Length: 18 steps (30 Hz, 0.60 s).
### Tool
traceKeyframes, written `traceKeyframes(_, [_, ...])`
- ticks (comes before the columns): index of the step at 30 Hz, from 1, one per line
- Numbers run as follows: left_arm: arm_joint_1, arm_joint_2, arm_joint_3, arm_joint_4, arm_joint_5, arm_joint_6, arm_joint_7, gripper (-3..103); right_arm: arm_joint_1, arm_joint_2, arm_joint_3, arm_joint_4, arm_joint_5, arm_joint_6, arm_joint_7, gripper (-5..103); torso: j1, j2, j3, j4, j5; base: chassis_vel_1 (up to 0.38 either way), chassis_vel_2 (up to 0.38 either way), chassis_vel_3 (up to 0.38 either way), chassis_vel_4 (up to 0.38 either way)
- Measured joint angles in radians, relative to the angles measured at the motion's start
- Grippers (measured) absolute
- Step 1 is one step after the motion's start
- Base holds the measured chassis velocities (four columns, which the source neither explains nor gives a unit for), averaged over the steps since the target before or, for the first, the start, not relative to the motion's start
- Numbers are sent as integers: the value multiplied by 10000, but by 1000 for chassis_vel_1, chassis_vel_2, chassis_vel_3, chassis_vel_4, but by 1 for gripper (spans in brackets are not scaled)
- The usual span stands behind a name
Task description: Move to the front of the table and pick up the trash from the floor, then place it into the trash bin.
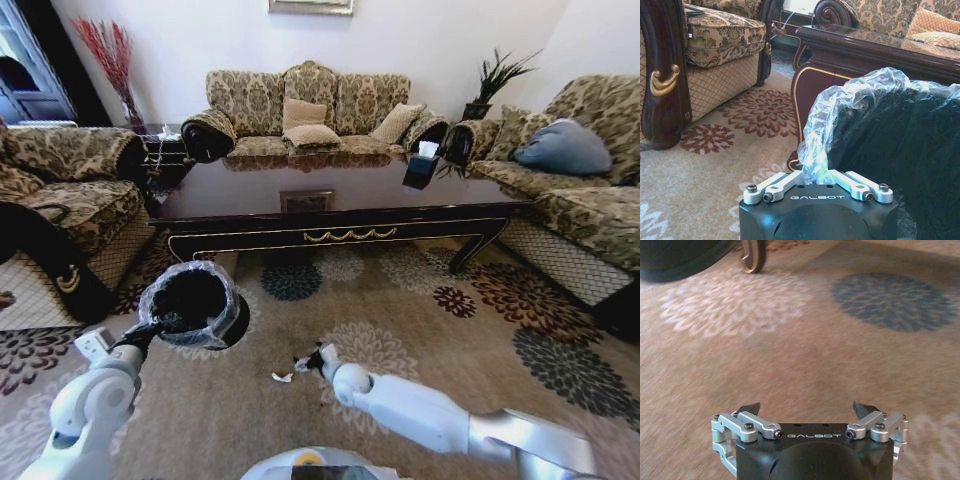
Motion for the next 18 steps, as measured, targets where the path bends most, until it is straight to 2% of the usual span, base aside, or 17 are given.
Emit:
traceKeyframes(6, [-9,-46,30,-34,53,-26,1,2,151,267,-581,-473,-623,178,-408,100,0,0,0,0,-1,0,0,0,0])
traceKeyframes(11, [-12,-163,95,31,175,-114,17,2,437,857,-996,-1013,-1070,235,-865,100,0,0,0,0,1,0,0,0,0])
traceKeyframes(14, [-20,-207,152,119,258,-162,24,2,638,1382,-1283,-1538,-1509,554,-1216,100,0,0,0,2,1,0,0,0,0])
traceKeyframes(18, [-55,-211,167,128,267,-171,26,2,788,1539,-1599,-1786,-1741,620,-1465,100,0,0,0,1,0,0,0,0,0])
